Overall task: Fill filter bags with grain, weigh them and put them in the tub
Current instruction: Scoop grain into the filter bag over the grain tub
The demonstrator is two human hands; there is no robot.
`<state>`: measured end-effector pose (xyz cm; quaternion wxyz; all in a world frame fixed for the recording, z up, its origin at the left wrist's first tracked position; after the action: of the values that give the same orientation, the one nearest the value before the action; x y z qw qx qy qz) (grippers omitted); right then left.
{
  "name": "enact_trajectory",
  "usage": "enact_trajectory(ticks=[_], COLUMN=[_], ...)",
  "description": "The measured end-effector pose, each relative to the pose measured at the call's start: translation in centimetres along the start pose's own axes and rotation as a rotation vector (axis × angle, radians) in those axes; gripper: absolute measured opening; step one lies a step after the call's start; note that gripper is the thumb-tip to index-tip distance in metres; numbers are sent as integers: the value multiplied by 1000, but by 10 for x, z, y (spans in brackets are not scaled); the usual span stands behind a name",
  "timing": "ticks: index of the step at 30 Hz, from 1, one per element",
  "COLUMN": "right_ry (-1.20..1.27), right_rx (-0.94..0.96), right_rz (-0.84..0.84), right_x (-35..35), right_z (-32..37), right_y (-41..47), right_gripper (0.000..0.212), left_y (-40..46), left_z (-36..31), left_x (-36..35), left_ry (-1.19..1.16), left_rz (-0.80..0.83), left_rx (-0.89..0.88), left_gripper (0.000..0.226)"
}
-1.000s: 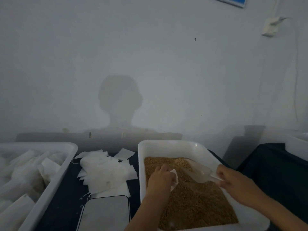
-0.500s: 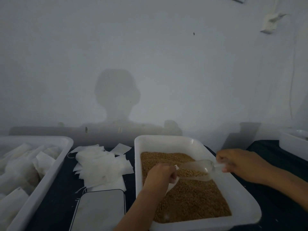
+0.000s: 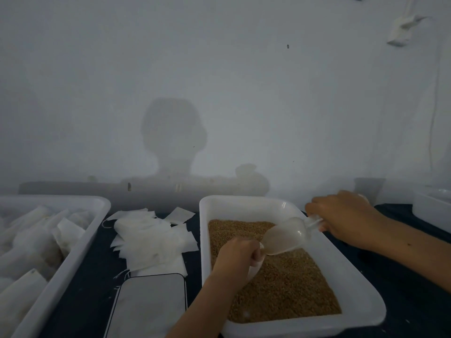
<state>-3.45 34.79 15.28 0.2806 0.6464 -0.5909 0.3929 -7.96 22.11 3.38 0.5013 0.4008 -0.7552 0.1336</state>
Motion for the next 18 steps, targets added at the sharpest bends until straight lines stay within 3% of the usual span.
enact_trajectory(ticks=[3, 8, 13, 17, 18], right_ry=[-52, -46, 143, 197, 239], right_rx=[12, -105, -203, -116, -107], right_rz=[-67, -76, 133, 257, 293], right_x=[6, -2, -50, -88, -96], right_z=[3, -8, -9, 14, 18], right_y=[-2, -8, -6, 5, 8], right_gripper=[16, 10, 5, 6, 19], left_y=[3, -7, -12, -15, -16], left_z=[0, 14, 40, 52, 52], left_x=[-2, 11, 18, 17, 17], left_ry=[22, -250, -854, -978, -972], left_rz=[51, -115, -228, -281, -286], left_rx=[13, 103, 202, 261, 264], left_gripper=[12, 20, 23, 21, 20])
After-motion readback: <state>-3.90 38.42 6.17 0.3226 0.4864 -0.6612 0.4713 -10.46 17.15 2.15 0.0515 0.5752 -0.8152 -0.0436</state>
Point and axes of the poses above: each hand's wrist, its own y-axis towards the middle knuckle, its own x-axis out of the back of the hand, z = x × y, the point moved 9 cm from there along y, towards the middle knuckle, and after that the axes turned 15 degrees about z, right-handed, at the moved point
